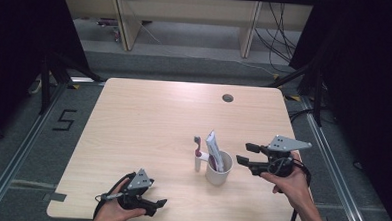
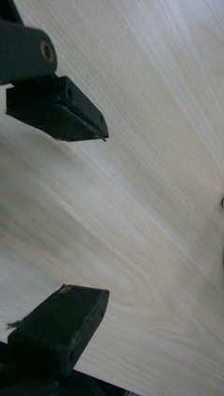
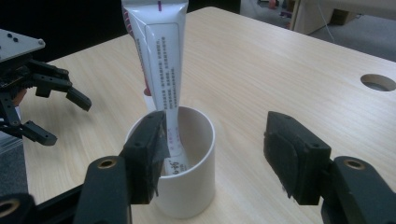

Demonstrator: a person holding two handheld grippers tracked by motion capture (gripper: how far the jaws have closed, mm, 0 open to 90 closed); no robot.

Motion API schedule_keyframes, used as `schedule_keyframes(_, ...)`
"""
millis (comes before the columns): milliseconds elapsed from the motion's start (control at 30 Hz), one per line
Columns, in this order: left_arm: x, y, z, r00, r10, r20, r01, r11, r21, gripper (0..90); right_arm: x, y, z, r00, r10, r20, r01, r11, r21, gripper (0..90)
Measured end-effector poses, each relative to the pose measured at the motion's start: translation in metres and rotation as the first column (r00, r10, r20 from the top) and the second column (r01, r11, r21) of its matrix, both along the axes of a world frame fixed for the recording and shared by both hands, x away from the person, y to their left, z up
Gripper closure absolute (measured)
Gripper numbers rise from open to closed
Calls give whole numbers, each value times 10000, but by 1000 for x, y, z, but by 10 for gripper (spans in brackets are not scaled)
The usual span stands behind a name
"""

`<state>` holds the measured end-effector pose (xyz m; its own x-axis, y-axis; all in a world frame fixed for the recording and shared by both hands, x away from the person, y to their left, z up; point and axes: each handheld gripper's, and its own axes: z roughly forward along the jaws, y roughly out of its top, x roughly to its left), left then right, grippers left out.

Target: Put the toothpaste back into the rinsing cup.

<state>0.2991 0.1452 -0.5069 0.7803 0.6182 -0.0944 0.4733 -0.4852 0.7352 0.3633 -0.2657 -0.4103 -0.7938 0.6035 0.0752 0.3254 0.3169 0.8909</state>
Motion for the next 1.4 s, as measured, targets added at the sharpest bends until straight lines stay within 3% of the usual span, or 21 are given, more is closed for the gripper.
schedule_keyframes(100, 0, 1, 0, 10000, -47, 33, 47, 9999, 110, 183, -3, -4, 1, 9992, -178, -352, 183, 9997, 133, 393)
schedule_keyframes(133, 0, 0, 0, 10000, -33, 32, 33, 9999, 95, 183, -3, -6, 1, 9995, -209, -255, 208, 9998, -45, 387)
schedule_keyframes(300, 0, 0, 0, 10000, -4, 5, 4, 10000, -1, 183, -4, -11, -2, 9992, -354, -164, 356, 9993, 109, 351)
schedule_keyframes(467, 0, 0, 0, 10000, -31, 57, 31, 9999, 101, 182, -7, -15, -4, 9948, -788, -652, 799, 9967, 142, 293)
schedule_keyframes(500, 0, 0, 0, 10000, -34, 59, 34, 9999, 107, 182, -6, -16, -5, 9962, -748, -452, 751, 9972, 51, 291)
schedule_keyframes(567, 0, 0, 0, 10000, -1, 24, 1, 10000, -9, 182, -7, -16, -7, 9955, -756, -564, 770, 9968, 224, 283)
schedule_keyframes(600, 0, 0, 0, 10000, -3, 30, 3, 10000, 7, 182, -6, -18, -7, 9959, -833, -343, 837, 9964, 105, 278)
schedule_keyframes(667, 0, 0, 0, 10000, 1, 48, -1, 10000, 35, 182, -7, -19, -8, 9952, -806, -549, 815, 9966, 147, 274)
schedule_keyframes(767, 0, 0, 0, 10000, -26, 4, 26, 10000, -21, 182, -8, -21, -10, 9948, -936, -413, 942, 9955, 121, 259)
schedule_keyframes(800, 0, 0, 0, 10000, 33, 7, -33, 10000, -59, 182, -9, -21, -10, 9943, -852, -648, 872, 9958, 287, 257)
schedule_keyframes(933, 0, 1, 0, 10000, 43, -30, -43, 10000, -51, 181, -12, -24, -12, 9939, -984, -491, 994, 9949, 165, 236)
schedule_keyframes(1033, 0, 1, 0, 10000, 89, -33, -89, 9999, -107, 181, -14, -24, -16, 9923, -1032, -688, 1057, 9938, 350, 222)
schedule_keyframes(1067, 0, 1, 0, 9999, 104, -37, -104, 9999, -121, 181, -14, -26, -17, 9931, -1035, -550, 1040, 9946, 66, 215)
schedule_keyframes(1233, 0, 1, 0, 9999, 100, -10, -100, 9999, -115, 181, -17, -26, -23, 9912, -1091, -752, 1101, 9939, 103, 199)
schedule_keyframes(1267, 0, 1, 0, 9999, 121, 1, -121, 9999, -123, 181, -17, -26, -23, 9926, -1045, -611, 1052, 9944, 79, 199)
schedule_keyframes(1300, 0, 1, 1, 9999, 127, 1, -127, 9998, -138, 181, -19, -26, -24, 9905, -1096, -827, 1115, 9936, 175, 197)
schedule_keyframes(1400, 0, 1, 0, 9999, 119, -13, -119, 9998, -136, 181, -19, -27, -26, 9920, -1029, -735, 1042, 9945, 138, 195)
